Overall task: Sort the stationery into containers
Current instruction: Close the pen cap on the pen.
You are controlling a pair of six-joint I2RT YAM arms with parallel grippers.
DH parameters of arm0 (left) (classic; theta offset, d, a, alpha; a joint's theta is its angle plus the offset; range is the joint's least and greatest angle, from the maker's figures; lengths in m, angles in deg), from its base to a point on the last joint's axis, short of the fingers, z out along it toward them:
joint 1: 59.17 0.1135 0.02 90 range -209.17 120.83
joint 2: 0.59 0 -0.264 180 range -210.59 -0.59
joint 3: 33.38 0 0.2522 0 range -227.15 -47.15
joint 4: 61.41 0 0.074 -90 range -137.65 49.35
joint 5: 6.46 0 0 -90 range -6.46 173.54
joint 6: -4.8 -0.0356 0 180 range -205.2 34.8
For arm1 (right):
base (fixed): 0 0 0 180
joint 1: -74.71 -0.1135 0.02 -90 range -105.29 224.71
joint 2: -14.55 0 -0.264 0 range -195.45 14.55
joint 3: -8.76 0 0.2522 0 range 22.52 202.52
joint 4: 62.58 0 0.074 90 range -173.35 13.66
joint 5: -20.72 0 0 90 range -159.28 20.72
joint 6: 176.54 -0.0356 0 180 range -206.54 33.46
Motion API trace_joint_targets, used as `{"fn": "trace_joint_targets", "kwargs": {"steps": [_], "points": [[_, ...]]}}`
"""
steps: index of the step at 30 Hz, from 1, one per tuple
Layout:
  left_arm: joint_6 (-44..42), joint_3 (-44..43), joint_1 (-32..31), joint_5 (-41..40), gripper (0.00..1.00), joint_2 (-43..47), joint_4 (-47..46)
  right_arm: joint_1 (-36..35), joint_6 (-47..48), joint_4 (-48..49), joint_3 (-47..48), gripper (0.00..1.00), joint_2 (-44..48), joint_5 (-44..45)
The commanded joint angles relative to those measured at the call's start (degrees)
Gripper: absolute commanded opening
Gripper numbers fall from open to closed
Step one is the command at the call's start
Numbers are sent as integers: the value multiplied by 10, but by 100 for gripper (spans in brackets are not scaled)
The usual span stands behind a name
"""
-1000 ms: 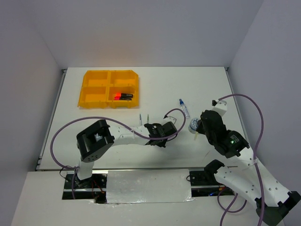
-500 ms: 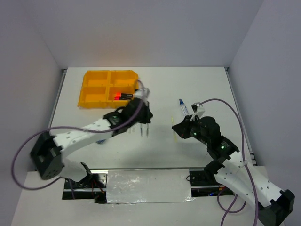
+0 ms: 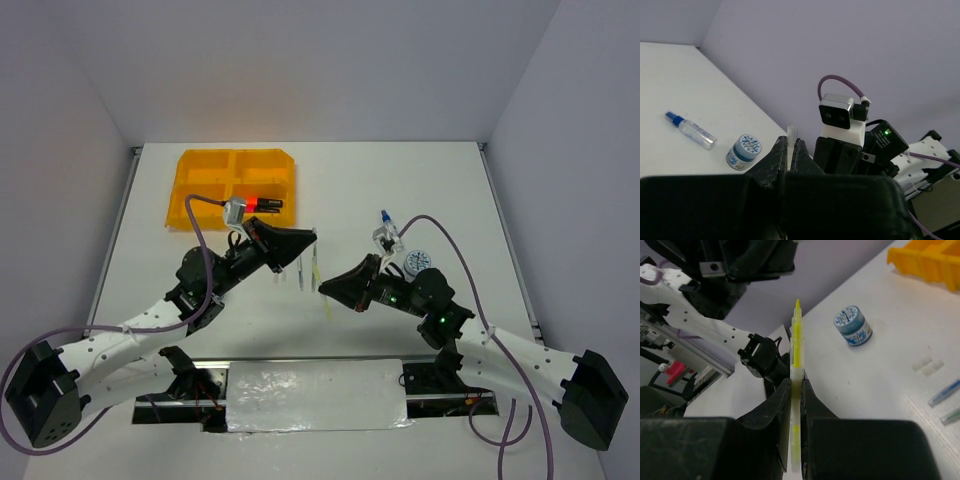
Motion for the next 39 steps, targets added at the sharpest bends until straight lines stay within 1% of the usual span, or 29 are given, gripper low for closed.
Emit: {"fn": "trace_joint_targets", "kwargs": {"steps": [1, 3, 9, 15, 22, 32, 39], "points": [[25, 0, 2, 46, 0, 25, -126, -20, 24, 75, 31, 0, 9, 41], [26, 2, 2, 46, 0, 31, -125, -27, 32, 45, 47, 0, 8, 51], [37, 10, 2, 51, 0, 36, -139, -31, 42, 34, 59, 0, 6, 63], [32, 11, 3, 47, 0, 35, -125, -35, 50, 34, 67, 0, 14, 51], [41, 15, 3, 56, 0, 22, -140, -37, 57, 42, 70, 0, 17, 38], [53, 29, 3, 59, 0, 23, -154, -36, 61, 41, 80, 0, 12, 48], [46, 32, 2, 53, 0, 34, -140, -37, 59, 43, 81, 0, 12, 49]]}}
